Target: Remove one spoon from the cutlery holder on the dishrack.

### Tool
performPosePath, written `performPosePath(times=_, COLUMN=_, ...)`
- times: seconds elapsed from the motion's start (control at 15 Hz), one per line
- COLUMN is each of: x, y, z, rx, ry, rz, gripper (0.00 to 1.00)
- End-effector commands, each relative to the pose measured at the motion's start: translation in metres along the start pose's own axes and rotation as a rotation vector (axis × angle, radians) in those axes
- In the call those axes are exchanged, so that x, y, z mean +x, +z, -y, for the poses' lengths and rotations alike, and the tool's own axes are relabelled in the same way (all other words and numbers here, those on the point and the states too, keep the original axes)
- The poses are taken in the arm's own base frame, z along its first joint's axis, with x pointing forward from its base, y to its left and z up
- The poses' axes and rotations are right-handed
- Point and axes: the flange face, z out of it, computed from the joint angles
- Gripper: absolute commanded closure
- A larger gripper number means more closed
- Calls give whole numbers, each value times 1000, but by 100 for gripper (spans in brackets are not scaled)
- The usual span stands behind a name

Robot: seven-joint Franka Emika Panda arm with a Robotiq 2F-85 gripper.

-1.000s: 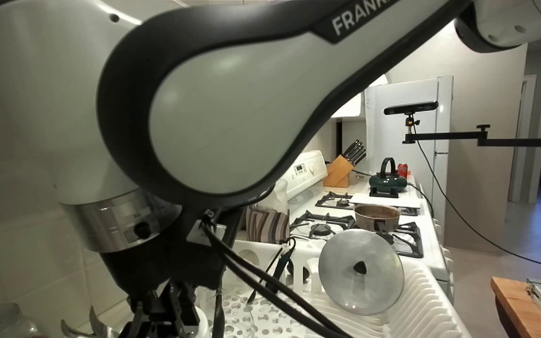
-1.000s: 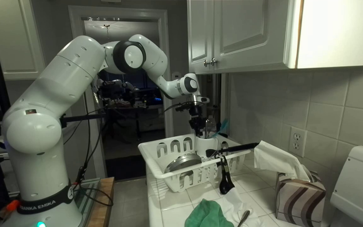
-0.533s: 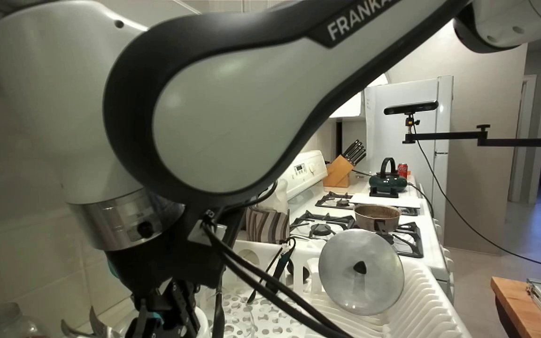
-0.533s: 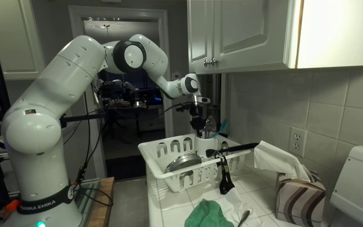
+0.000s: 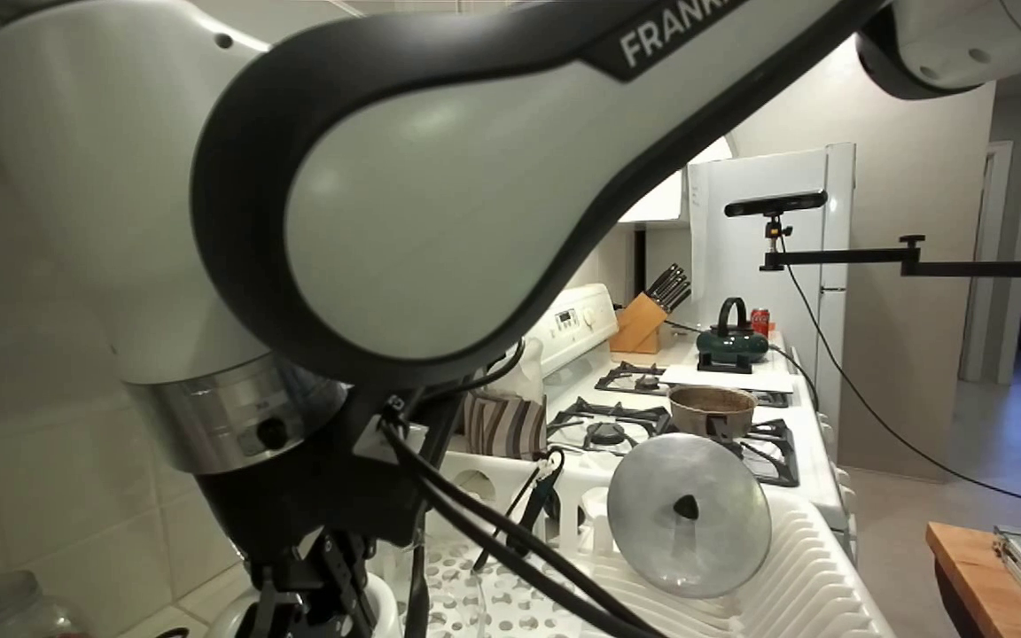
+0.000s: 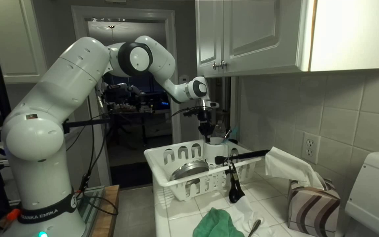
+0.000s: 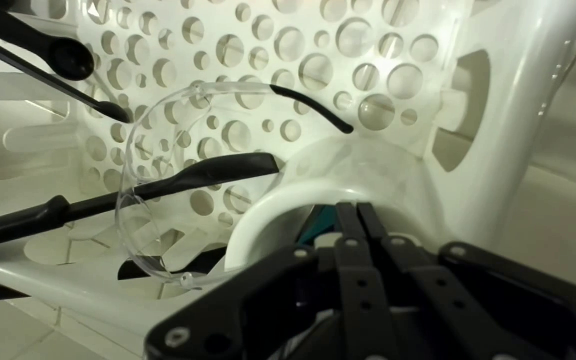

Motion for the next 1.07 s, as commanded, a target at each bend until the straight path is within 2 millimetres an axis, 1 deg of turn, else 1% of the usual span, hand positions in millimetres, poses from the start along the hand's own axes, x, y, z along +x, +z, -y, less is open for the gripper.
performPosePath(times=0.0, x=-10, y=-22, z=-4, rx=10, ry=11, rz=-20, gripper=99)
performPosePath(times=0.13, x=-12, y=-33, z=-2, rx=2, ry=-3, rz=-39, gripper=99)
performPosePath(times=0.27, x=-16, y=-49, z=4, rx=-11, ry=-20, rz=-58, gripper=99)
performPosePath(times=0.53, x=-25, y=-99, z=6, rx=-46, ry=-35, rz=-133, gripper=99)
performPosePath(times=0.67, x=-31, y=-117, z=7, rx=-45, ry=-41, rz=-157, gripper=99)
performPosePath(times=0.8, x=-38, y=-124, z=9, rx=-21, ry=-55, rz=-163, gripper=99)
performPosePath(times=0.93, x=-45, y=-125, z=10, rx=13, ry=-82, rz=-150, gripper=99)
performPosePath(times=1.0, x=-49, y=-124, z=7, rx=19, ry=-94, rz=-136, gripper=99)
